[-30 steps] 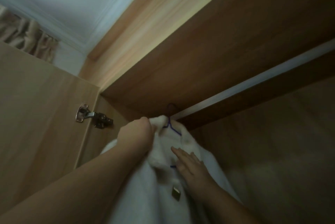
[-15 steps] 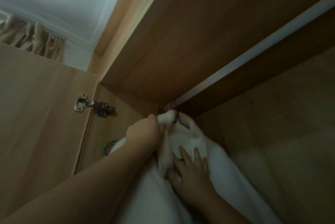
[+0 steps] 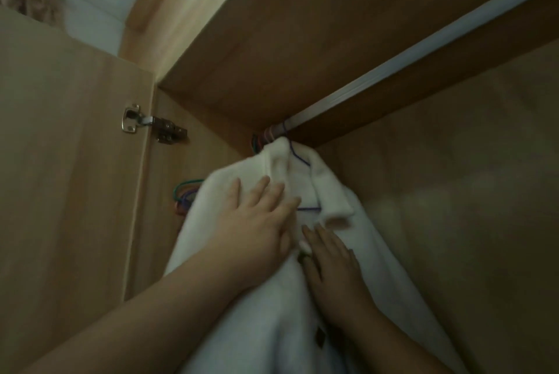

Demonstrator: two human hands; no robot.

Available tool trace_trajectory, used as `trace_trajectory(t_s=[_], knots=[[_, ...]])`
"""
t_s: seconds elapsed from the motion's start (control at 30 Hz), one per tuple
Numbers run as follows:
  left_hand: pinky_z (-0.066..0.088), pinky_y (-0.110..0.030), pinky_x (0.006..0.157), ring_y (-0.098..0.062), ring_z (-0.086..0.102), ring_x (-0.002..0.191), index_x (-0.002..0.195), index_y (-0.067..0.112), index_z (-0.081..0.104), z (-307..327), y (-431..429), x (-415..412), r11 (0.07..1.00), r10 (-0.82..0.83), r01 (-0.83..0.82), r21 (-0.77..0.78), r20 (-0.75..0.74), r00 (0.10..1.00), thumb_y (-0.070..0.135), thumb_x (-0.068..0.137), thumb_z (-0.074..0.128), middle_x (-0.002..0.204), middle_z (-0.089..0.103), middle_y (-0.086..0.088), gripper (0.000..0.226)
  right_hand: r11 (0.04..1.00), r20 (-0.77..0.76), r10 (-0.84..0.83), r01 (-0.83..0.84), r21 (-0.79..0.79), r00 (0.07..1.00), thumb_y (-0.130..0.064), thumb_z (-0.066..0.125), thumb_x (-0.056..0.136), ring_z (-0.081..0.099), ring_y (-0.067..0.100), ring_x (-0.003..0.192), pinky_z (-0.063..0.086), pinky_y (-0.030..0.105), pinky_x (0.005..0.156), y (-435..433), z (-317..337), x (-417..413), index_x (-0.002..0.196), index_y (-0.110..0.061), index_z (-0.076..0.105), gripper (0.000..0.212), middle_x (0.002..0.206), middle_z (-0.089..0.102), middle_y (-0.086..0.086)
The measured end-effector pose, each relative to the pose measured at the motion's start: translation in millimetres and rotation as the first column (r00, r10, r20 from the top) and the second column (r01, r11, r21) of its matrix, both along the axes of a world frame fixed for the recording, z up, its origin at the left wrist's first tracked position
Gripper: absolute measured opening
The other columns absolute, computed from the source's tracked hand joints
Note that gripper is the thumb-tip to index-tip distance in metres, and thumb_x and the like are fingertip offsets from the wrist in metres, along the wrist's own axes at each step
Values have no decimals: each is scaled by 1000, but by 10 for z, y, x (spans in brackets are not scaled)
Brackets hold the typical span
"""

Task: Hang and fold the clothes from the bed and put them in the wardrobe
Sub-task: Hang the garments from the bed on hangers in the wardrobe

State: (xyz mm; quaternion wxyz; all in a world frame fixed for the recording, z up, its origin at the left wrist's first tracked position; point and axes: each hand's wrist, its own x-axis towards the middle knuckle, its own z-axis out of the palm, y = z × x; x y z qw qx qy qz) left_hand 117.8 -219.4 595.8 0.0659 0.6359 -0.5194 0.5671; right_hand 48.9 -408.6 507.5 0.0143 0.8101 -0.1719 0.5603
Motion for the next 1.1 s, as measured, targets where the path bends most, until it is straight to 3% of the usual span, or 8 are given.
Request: trace_trajectory(t_s=[0.13,0.3,0.37,0.5,0.57,0.63,0.8,1.1], knots=[[-5,-54,121,-23,8,153,148,44,34,-431,190,-90,994,-21,30,106,-85,996,56,94,10,165,17,2,61,995,-39,-90,91,27,995,-30,42,99,15,18,150,15,36,122,121,-470,-501,155,-33,22,59,163,16,-2],[0,-51,122,-23,1,153,140,39,49,-780,594,-239,976,-96,137,168,-228,969,51,101,25,166,14,4,47,946,-97,-260,274,172,961,-25,51,97,26,25,146,20,31,120,640,-1297,-1181,152,-24,31,58,160,28,7],[11,-51,120,-25,16,151,131,34,59,-925,816,-385,953,-255,283,111,-218,942,46,100,31,160,31,2,44,918,-130,-304,327,226,944,-24,53,95,31,25,143,23,31,118,1003,-1629,-1464,153,-24,30,62,158,31,7],[29,-51,112,-26,45,135,115,29,70,-1363,1232,-735,758,-616,647,88,-231,753,43,87,34,135,61,2,47,846,-161,-436,464,263,885,-37,42,93,33,24,137,17,27,114,1847,-2116,-1988,153,-23,29,64,151,37,-1],[24,-55,115,-25,41,140,123,33,65,-1777,1346,-922,746,-610,630,215,-157,777,47,83,39,142,56,2,50,791,-198,-511,547,273,837,-46,32,93,25,19,141,14,28,115,2267,-2259,-2219,155,-29,22,65,153,31,-6],[12,-55,120,-24,25,148,138,36,51,-2181,1432,-1146,702,-584,634,323,-248,773,49,87,40,155,41,2,55,718,-254,-584,637,282,771,-46,33,94,19,19,145,19,36,119,2667,-2323,-2463,155,-32,17,65,159,26,0],[6,-47,121,-21,10,151,153,38,20,-3103,1724,-1794,428,-576,813,393,-575,581,44,96,43,163,20,5,62,518,-361,-738,821,238,570,-43,42,94,15,25,149,26,53,117,3784,-2514,-3141,155,-32,19,66,161,25,2],[2,-41,122,-17,-3,152,155,40,7,-4324,3166,-3212,22,-554,917,399,-759,344,41,94,43,166,9,7,71,81,-578,-779,953,292,244,-44,44,91,15,24,148,24,48,117,6065,-3611,-4136,153,-37,17,69,159,27,-1]])
